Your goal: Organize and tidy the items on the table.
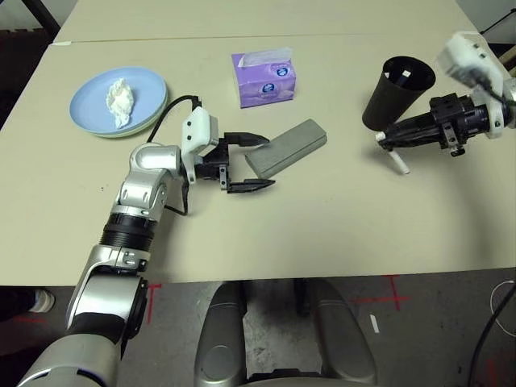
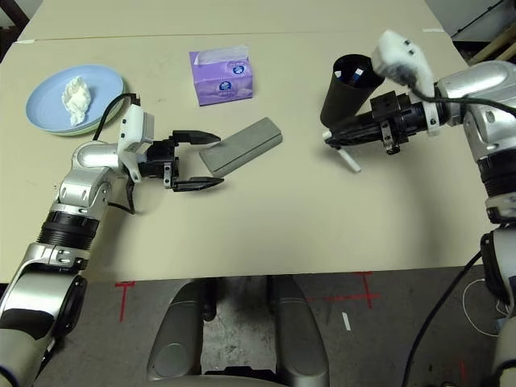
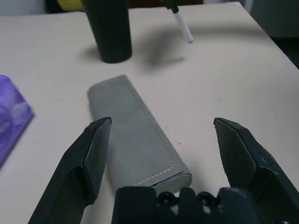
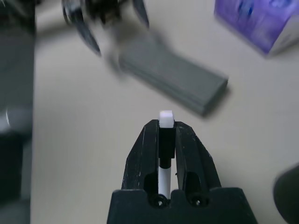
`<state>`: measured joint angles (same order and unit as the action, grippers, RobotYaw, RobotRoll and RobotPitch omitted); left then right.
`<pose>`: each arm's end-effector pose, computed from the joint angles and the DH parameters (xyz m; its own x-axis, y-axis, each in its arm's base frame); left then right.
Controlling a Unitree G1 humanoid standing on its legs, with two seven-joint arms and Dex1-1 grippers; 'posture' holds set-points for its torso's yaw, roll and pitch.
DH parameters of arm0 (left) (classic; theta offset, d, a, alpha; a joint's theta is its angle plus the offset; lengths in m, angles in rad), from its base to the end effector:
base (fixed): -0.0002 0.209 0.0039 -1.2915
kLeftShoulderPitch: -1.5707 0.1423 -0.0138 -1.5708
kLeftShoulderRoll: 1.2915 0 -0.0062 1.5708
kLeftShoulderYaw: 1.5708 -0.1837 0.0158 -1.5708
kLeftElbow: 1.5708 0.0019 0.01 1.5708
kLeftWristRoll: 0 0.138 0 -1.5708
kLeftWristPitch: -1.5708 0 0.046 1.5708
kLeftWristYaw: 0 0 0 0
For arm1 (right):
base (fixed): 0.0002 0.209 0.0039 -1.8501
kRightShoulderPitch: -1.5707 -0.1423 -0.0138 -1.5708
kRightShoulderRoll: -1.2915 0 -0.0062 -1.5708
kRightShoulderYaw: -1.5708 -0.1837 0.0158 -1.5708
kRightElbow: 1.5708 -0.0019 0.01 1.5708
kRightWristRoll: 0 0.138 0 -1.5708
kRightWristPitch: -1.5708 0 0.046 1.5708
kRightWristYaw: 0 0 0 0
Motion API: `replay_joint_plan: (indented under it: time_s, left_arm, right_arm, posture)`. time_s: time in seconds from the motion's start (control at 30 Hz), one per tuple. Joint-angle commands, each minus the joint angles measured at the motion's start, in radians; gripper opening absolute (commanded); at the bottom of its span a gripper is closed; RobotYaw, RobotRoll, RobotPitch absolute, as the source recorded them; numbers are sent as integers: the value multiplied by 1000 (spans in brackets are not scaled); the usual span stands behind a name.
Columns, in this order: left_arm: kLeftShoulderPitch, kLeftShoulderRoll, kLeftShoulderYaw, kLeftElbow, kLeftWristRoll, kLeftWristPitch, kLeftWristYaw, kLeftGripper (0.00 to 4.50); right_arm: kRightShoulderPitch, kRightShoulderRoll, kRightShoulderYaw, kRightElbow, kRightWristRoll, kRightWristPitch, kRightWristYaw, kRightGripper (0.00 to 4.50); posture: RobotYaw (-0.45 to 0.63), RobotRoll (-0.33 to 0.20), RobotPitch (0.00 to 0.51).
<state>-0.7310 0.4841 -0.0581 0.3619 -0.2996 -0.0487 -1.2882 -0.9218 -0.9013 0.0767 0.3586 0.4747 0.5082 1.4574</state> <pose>0.3185 0.2053 0.1910 0.2419 -0.9676 -0.0726 0.8830 0.1885 0.4298 0.3030 -0.2817 0.2771 0.3050 0.9082 -0.2866 -0.9503 0.2707 -0.1537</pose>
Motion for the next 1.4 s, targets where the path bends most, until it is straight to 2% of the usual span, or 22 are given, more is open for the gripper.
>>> replay_joint_plan:
  time_s: [0.03, 0.07, 0.2, 0.4, 0.73, 0.87, 1.03, 1.17, 1.4]
  left_arm:
    - [33, -4, 1, -47, -24, 20, 3, 4500]
    - [32, -5, 2, -44, -26, 23, 3, 4500]
    - [25, -25, 16, -29, -39, 37, 36, 4500]
    - [15, -50, 23, 1, -29, 23, 69, 4500]
    - [32, -51, 15, 3, -24, 10, 66, 4500]
    - [39, -47, 12, -2, -23, 10, 61, 4500]
    - [44, -44, 12, -8, -24, 15, 60, 4500]
    - [46, -41, 11, -13, -25, 18, 58, 4500]
    - [43, -42, 7, -11, -25, 22, 53, 4500]
  right_arm:
    - [82, 43, -140, -115, 98, 91, -119, 329]
    - [94, 57, -163, -134, 110, 102, -145, 329]
    - [144, 217, -362, -222, 193, 50, -399, 329]
    - [176, 338, -468, -285, 215, -5, -612, 329]
    - [143, 416, -497, -253, 156, -222, -805, 329]
    - [141, 434, -481, -241, 100, -310, -868, 329]
    - [165, 429, -445, -232, -24, -377, -976, 329]
    - [193, 447, -437, -257, -51, -401, -1029, 329]
    - [212, 440, -408, -292, -79, -334, -1091, 329]
  posture:
    - [69, 0, 209]
    - [66, 0, 207]
    - [54, 0, 204]
    - [39, 0, 204]
    - [36, 0, 204]
    - [40, 0, 208]
    - [42, 0, 210]
    - [37, 0, 214]
    - [31, 0, 218]
